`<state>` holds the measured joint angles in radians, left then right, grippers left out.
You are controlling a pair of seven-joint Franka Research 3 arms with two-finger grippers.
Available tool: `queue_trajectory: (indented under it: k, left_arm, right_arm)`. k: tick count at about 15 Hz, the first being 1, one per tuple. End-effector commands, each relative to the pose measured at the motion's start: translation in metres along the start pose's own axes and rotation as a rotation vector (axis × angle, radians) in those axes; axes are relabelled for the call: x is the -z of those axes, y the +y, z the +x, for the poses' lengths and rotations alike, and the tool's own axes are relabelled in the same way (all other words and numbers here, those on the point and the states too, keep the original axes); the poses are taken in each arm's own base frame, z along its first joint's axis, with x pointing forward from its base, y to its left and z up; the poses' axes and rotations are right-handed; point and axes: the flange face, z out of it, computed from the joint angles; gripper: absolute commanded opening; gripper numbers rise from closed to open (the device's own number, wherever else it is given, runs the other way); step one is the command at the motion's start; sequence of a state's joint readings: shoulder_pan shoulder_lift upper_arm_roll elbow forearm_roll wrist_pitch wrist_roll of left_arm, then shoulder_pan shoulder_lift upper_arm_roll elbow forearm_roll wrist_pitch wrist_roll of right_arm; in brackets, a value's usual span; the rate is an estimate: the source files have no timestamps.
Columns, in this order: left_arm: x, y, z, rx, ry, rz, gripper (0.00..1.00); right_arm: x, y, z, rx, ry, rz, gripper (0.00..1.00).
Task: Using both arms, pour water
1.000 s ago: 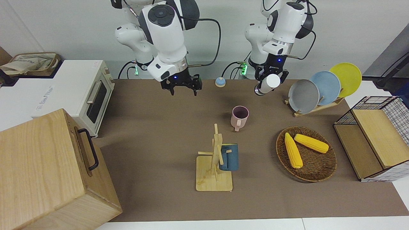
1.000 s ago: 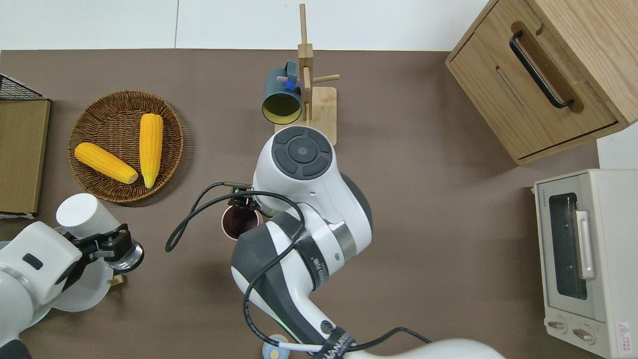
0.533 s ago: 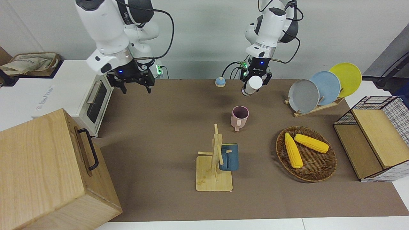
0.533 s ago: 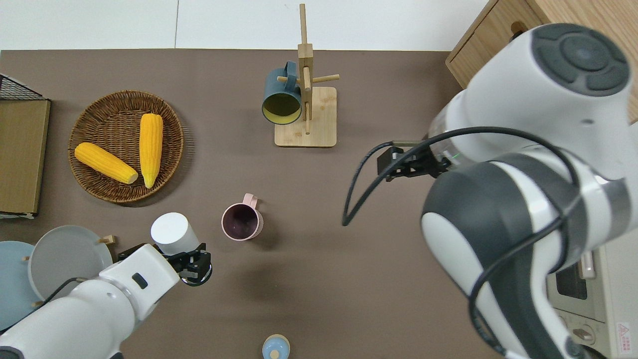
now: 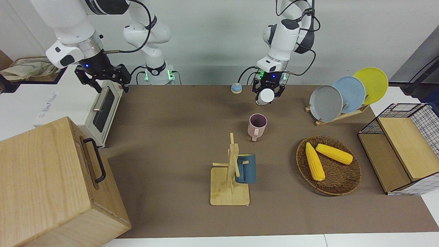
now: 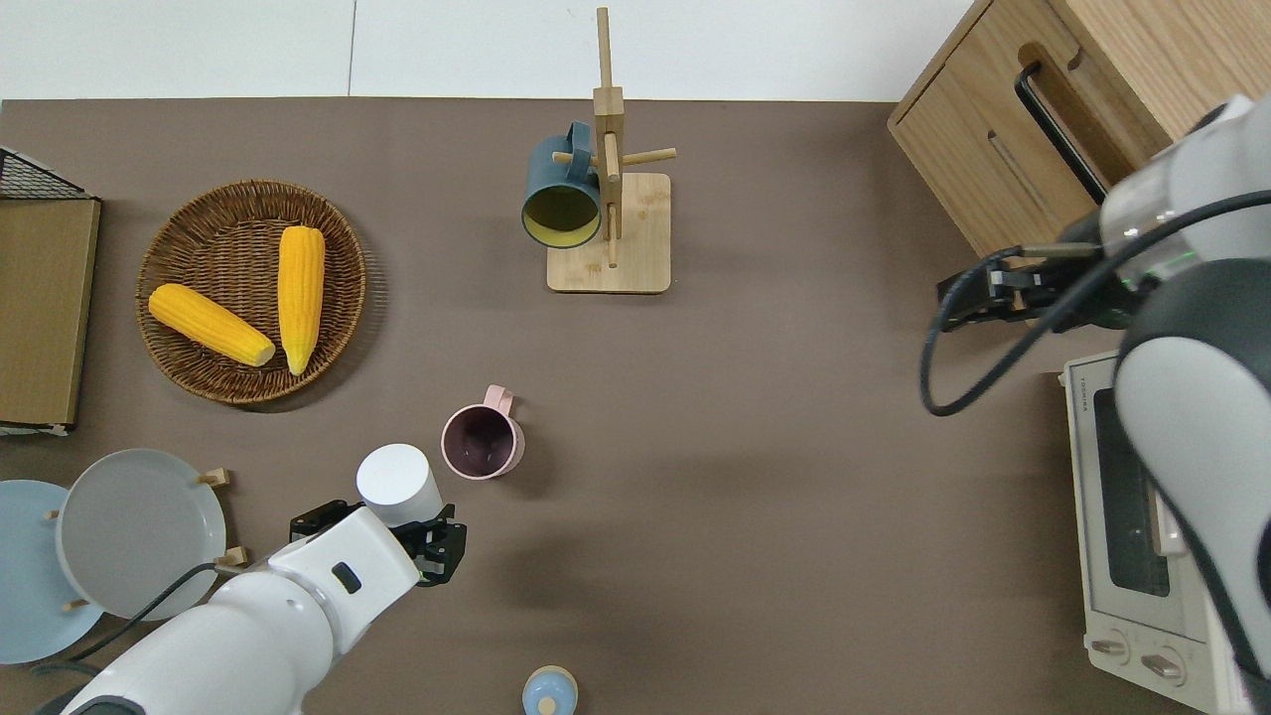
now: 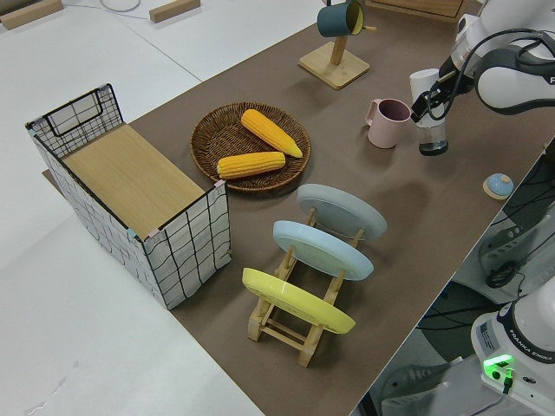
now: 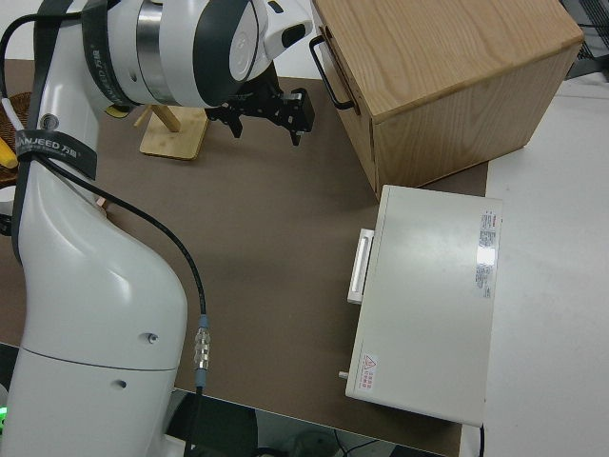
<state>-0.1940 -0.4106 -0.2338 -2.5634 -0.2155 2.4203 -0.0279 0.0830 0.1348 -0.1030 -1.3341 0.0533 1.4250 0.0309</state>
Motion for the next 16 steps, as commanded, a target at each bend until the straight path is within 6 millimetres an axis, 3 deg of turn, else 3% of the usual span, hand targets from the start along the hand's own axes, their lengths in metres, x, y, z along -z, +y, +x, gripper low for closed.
queue_trajectory:
  k: [1,7,12,16]
  left_arm:
    - [0.001,0.013,0.025,-0.006,-0.018,-0.028,0.0]
    - [-0.005,0.009,0.035,-0.007,-0.162,-0.026,0.0]
    - [-0.019,0.006,0.029,-0.031,-0.259,0.003,0.0]
    - [-0.023,0.008,0.047,-0.045,-0.341,0.006,0.0]
  right_arm:
    - [-0.001,0.002,-0.006,0.011,-0.007,-0.005,0.99]
    - [0.0,-0.012,-0.006,0.037,-0.004,0.008,0.99]
    - [-0.001,-0.026,-0.007,0.061,-0.005,0.017,0.99]
    - [-0.001,-0.025,-0.007,0.06,-0.005,0.017,0.99]
